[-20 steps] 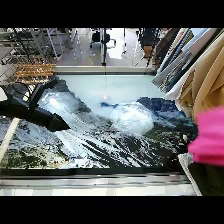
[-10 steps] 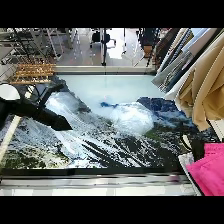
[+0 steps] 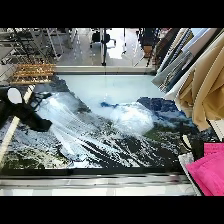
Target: Fold the clothes and pants, and hang the long-sleeved shirts on hangers.
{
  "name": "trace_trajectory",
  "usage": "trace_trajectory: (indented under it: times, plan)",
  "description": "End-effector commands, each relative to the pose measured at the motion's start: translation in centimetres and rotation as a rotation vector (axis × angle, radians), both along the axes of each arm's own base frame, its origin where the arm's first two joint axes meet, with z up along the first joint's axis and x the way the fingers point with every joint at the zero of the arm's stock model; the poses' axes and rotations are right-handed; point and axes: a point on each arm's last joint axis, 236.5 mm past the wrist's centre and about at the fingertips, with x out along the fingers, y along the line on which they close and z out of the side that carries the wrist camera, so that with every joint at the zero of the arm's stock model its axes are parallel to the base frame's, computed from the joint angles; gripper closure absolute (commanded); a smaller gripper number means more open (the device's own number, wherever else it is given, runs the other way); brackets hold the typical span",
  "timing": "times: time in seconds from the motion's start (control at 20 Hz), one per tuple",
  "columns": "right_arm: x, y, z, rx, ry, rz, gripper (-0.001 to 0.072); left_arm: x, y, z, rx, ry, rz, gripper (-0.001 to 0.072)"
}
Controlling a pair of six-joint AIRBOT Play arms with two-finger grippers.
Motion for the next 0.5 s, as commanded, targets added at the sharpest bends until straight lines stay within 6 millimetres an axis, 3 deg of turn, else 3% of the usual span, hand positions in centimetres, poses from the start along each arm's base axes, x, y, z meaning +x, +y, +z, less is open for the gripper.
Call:
trace_trajectory:
  times: [0.0, 0.05, 0.1, 0.15, 0.25, 0.35, 0.45]
  plan:
    - [8.1, 17.5, -3.5, 0.086, 0.133, 0.576, 0.007, 1.4, 6.7, 2.3, 0.221, -0.134, 0.178, 0.0695]
    - [8.1, 22.3, -6.3, 0.073, 0.242, 0.728, 0.0174, 1.3, 6.5, 2.7, 0.215, -0.145, 0.178, 0.0695]
    - [7.9, 25.9, -8.4, 0.034, 0.317, 0.842, 0.0272, 1.3, 6.4, 3.0, 0.215, -0.156, 0.173, 0.0695]
    - [8.2, 27.9, -9.8, -0.056, 0.363, 0.914, 0.0393, 1.2, 6.4, 3.1, 0.215, -0.157, 0.172, 0.0695]
    - [10.5, 28.5, -9.6, -0.36, 0.382, 0.969, 0.0691, 1.3, 6.4, 3.0, 0.215, -0.155, 0.172, 0.0696]
    - [13.1, 29.0, -7.3, -0.511, 0.281, 0.953, 0.0699, 1.3, 6.4, 3.0, 0.215, -0.155, 0.172, 0.0695]
    - [15.2, 29.4, -5.0, -0.556, 0.157, 0.912, 0.07, 1.3, 6.4, 3.0, 0.215, -0.155, 0.172, 0.0695]
